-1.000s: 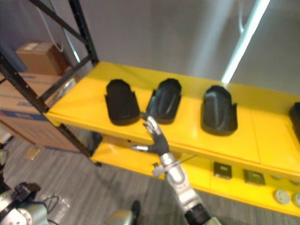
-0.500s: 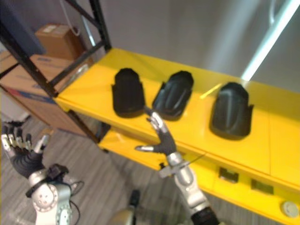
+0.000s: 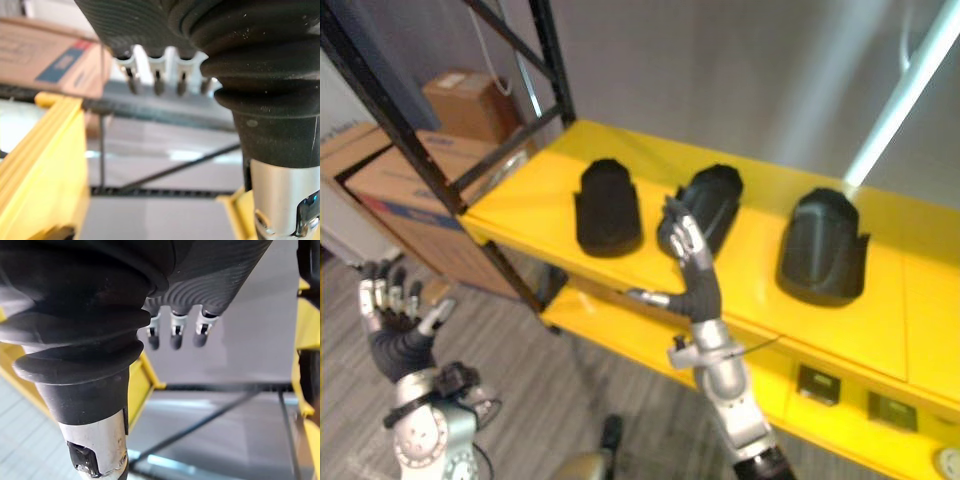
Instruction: Walk over and take plastic housings, then place them on the shelf
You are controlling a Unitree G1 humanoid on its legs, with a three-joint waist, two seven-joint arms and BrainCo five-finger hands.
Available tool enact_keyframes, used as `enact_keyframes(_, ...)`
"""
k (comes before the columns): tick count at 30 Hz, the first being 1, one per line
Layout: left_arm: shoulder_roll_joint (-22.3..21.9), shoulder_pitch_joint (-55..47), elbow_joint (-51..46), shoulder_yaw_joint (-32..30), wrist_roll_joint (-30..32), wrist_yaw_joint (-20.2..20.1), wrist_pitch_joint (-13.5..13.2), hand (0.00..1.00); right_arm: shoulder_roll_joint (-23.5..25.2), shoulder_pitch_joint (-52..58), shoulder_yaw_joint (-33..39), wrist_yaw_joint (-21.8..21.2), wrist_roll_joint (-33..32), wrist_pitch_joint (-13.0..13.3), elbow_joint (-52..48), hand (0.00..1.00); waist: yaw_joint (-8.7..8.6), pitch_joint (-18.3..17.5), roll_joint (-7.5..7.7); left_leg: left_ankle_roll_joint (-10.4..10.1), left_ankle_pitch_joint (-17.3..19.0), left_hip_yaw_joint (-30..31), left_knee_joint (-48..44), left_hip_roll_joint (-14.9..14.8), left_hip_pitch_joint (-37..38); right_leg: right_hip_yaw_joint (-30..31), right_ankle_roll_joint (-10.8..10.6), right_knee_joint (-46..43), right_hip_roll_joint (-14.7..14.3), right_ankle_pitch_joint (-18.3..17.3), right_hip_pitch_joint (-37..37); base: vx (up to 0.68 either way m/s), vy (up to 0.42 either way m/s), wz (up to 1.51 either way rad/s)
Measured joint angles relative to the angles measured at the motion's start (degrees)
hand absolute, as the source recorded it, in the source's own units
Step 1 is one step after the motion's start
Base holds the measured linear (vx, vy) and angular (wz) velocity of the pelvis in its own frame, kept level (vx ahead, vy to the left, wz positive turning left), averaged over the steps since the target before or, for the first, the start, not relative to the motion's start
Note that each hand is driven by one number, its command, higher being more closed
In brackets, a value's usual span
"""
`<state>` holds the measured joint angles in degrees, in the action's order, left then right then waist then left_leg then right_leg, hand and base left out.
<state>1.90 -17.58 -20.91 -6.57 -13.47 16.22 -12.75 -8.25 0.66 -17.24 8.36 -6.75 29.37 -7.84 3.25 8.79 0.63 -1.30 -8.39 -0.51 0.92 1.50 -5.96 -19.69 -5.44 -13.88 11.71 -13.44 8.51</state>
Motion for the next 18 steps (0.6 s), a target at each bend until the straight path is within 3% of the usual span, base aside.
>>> enact_keyframes(1,0.0,0.5,2.0,1.2,0.0,-1.1,2.4,0.0,0.0,0.7,1.1,0.9,-0.7,-0.7,0.1,0.0,-0.33,0.4,-0.21,0.7,1.2,-0.1,-1.9,0.2,0.0,1.3,0.5,-5.4,1.2,0.3,-1.7,0.08,0.097,0.01)
enact_keyframes(4,0.9,0.0,7.6,3.7,0.0,-4.1,7.9,0.0,2.1,2.9,5.4,2.7,-2.5,-1.1,2.0,0.0,-1.15,2.1,-0.34,1.9,4.5,-1.0,-4.0,-1.0,3.3,6.8,4.9,-21.0,2.0,3.4,-7.7,0.06,0.099,-0.25)
enact_keyframes(6,2.7,-0.7,11.6,4.6,-0.2,-4.0,9.8,0.0,3.8,5.0,8.4,4.0,-3.7,-1.2,2.1,0.0,-1.84,2.0,0.0,2.1,4.9,-1.6,-3.3,-2.4,4.2,9.3,3.6,-19.4,-0.5,0.7,-9.7,0.01,0.017,-0.3)
enact_keyframes(7,3.8,-0.8,14.6,4.4,-0.2,-3.4,10.0,0.0,4.3,5.8,10.9,5.6,-3.7,-1.3,2.3,0.0,-2.68,2.0,0.01,2.1,4.9,-1.8,-2.8,-3.2,3.8,9.5,4.0,-15.4,-2.5,0.1,-11.3,-0.01,-0.01,-0.23)
enact_keyframes(8,4.1,-0.8,16.1,4.3,-0.3,-3.1,10.1,0.0,4.6,6.4,12.6,6.9,-3.4,-1.5,2.5,0.0,-2.85,2.1,0.11,2.1,4.8,-2.0,-2.3,-3.4,3.7,9.7,4.0,-13.3,-3.3,0.1,-12.0,-0.02,-0.023,-0.2)
enact_keyframes(10,4.4,-1.4,21.5,3.1,-2.5,0.8,10.1,0.0,6.0,9.3,20.2,14.4,-1.8,-1.7,5.3,0.0,-3.34,2.0,1.46,1.9,4.9,-3.5,-0.9,-2.2,3.2,10.6,3.9,-4.0,-5.0,0.1,-12.9,-0.01,-0.056,-0.04)
enact_keyframes(11,3.9,-1.8,25.3,1.9,-2.5,3.8,9.5,0.0,6.5,11.7,25.6,18.4,-0.9,-0.9,8.2,0.0,-4.7,1.5,3.22,1.6,5.0,-4.1,-0.2,-0.7,3.7,12.1,2.6,-3.1,-3.4,1.8,-13.9,0.07,-0.047,0.18)
enact_keyframes(12,3.5,-2.1,26.8,1.4,-2.8,4.9,9.4,0.0,6.9,13.0,28.2,19.9,-0.9,-0.6,9.5,0.0,-4.77,1.5,3.26,2.2,5.5,-5.3,-3.4,-0.9,2.6,11.7,2.3,-2.9,-2.8,2.3,-14.1,0.24,-0.073,0.07)
enact_keyframes(13,1.7,-4.0,28.4,-0.1,-4.8,7.1,8.9,0.0,6.4,16.3,32.6,22.4,-1.3,-0.1,9.7,0.0,-4.48,1.4,0.78,0.9,9.4,-6.9,-8.2,-2.8,1.9,11.5,2.1,-0.4,-4.1,4.1,-12.8,0.28,-0.05,-0.25)
enact_keyframes(14,0.3,-6.2,30.4,-1.9,-7.1,8.6,7.8,0.0,6.5,19.1,34.9,23.9,-1.8,1.0,9.4,0.0,-4.59,1.7,-0.38,0.2,10.4,-8.2,-6.7,-3.4,3.4,11.9,2.0,2.7,-4.9,5.7,-10.9,0.25,-0.039,-0.36)
enact_keyframes(16,-1.3,-9.4,31.8,-3.7,-11.7,9.2,5.1,0.0,7.4,23.7,34.8,23.9,-2.1,3.3,6.6,0.0,-4.69,0.6,-1.17,-0.2,10.9,-9.5,-5.5,-4.0,4.6,11.7,1.8,6.8,-5.5,7.9,-8.5,0.17,0.005,-0.28)
enact_keyframes(17,-1.7,-9.5,32.9,-4.3,-13.6,9.6,3.0,0.0,8.7,25.8,34.2,22.6,-2.4,5.1,2.7,0.0,-4.59,0.5,-0.98,-0.4,11.6,-9.9,-5.6,-4.3,5.0,11.5,1.3,8.2,-5.6,9.3,-7.4,0.22,-0.033,-0.14)
enact_keyframes(18,-1.9,-9.4,33.8,-4.6,-14.3,9.6,2.5,0.0,9.0,26.3,33.9,21.7,-2.5,5.9,1.4,0.0,-4.57,0.2,-0.59,-0.3,12.0,-10.9,-5.8,-4.8,5.0,11.1,1.6,8.4,-5.7,9.6,-7.3,0.22,-0.053,-0.02)
